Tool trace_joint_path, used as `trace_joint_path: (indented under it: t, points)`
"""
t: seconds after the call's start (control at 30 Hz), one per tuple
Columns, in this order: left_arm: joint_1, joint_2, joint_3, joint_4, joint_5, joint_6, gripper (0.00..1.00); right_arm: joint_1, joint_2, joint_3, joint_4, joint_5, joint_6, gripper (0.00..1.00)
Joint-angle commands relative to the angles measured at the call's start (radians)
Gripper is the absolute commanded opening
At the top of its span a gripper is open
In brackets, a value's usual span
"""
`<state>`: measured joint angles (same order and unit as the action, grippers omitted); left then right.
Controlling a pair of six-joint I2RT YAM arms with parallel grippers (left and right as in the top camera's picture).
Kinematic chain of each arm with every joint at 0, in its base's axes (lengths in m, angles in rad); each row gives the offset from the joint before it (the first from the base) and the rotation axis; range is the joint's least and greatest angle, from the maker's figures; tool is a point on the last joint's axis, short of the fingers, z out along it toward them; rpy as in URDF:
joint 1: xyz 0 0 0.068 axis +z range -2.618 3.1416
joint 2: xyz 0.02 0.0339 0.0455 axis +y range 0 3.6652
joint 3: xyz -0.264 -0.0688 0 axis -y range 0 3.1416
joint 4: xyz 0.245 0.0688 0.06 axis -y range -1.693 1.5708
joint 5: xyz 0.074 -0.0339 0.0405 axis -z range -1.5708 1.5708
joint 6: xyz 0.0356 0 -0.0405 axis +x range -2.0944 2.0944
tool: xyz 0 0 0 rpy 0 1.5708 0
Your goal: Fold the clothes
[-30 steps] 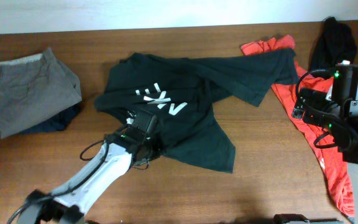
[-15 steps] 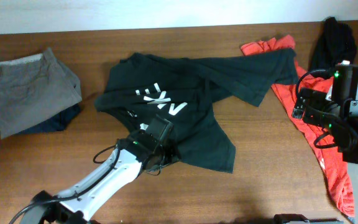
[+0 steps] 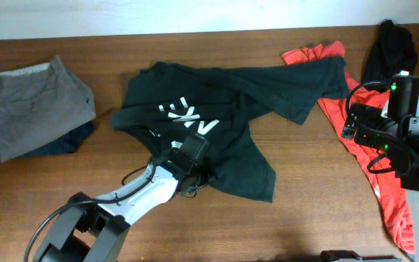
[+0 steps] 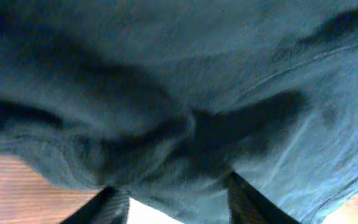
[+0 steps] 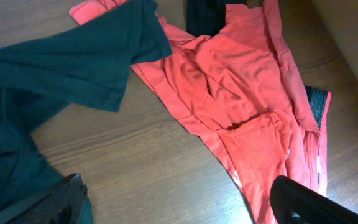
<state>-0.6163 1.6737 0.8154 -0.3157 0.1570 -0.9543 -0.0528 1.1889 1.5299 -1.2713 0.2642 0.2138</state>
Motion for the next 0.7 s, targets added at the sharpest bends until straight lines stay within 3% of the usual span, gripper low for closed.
trace_joint_path:
  t: [0.0,0.07,0.1,0.23,0.4,0.67]
  points:
    - [-0.005,0.076,-0.022,0.016,-0.008,-0.007,0.38,-0.008,0.0,0.018,0.0,0.01,0.012,0.99]
    - [-0.005,0.077,-0.022,0.026,-0.008,-0.006,0.17,-0.008,0.0,0.018,0.0,0.01,0.012,0.99]
    - [-0.005,0.077,-0.022,0.032,-0.008,-0.006,0.01,-0.008,0.0,0.018,0.0,0.01,0.012,0.99]
    - [0.006,0.073,-0.022,0.029,-0.008,0.032,0.0,-0.008,0.0,0.018,-0.001,0.01,0.012,0.99]
    - [0.081,-0.01,-0.022,-0.087,-0.008,0.094,0.01,-0.008,0.0,0.018,-0.001,0.01,0.012,0.99]
    - [0.338,-0.368,-0.022,-0.527,-0.121,0.265,0.0,-0.008,0.011,0.018,-0.007,-0.004,0.012,0.98]
